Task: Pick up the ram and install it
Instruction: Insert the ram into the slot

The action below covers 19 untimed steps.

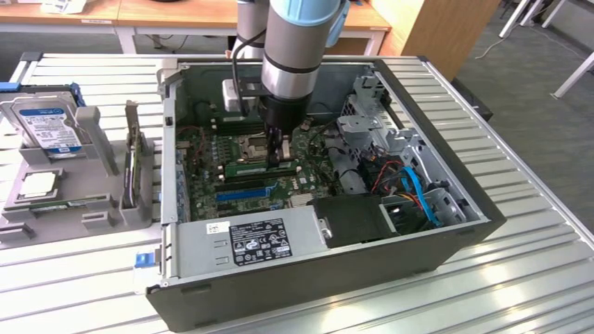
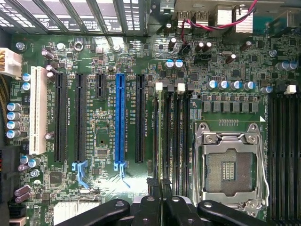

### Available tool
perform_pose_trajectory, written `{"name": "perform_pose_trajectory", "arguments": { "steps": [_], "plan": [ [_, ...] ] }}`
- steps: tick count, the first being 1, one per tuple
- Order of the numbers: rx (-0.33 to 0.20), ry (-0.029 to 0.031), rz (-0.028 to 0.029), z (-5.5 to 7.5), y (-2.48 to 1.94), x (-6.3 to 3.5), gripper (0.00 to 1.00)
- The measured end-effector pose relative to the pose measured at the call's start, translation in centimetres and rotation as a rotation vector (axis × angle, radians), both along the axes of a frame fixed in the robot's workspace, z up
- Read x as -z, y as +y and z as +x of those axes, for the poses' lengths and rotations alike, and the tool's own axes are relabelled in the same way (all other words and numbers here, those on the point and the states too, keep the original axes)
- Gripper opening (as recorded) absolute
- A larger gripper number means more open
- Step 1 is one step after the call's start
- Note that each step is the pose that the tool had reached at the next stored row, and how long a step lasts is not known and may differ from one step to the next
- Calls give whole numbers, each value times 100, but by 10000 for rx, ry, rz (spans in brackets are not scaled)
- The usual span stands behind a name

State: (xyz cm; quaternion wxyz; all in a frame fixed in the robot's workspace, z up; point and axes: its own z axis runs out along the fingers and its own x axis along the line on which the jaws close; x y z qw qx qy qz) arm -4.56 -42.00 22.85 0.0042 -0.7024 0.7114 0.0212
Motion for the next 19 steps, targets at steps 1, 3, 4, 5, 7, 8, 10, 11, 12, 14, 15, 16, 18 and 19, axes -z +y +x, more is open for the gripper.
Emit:
{"name": "perform_pose_trajectory", "arguments": {
  "steps": [1, 3, 4, 5, 7, 8, 10, 11, 12, 14, 15, 16, 18, 19],
  "plan": [
    [0, 0, -1, 0, 0, 4, 12],
    [0, 1, -2, 0, 0, 13, 12],
    [0, 1, -3, 0, 0, 17, 12],
    [1, 2, -4, 0, 0, 21, 12],
    [0, 2, -4, 0, 0, 31, 12],
    [0, 1, -3, 0, 0, 36, 12],
    [1, 3, -5, -1, 0, 44, 12],
    [1, 3, -4, -1, 0, 48, 12],
    [1, 3, -5, -1, -1, 50, 12],
    [2, 2, -4, -1, 0, 52, 12],
    [1, 2, -3, -1, 0, 53, 12],
    [1, 1, -3, -1, 0, 53, 12],
    [1, 2, -3, -1, 0, 53, 12],
    [1, 1, -3, 0, 0, 53, 12]
  ]
}}
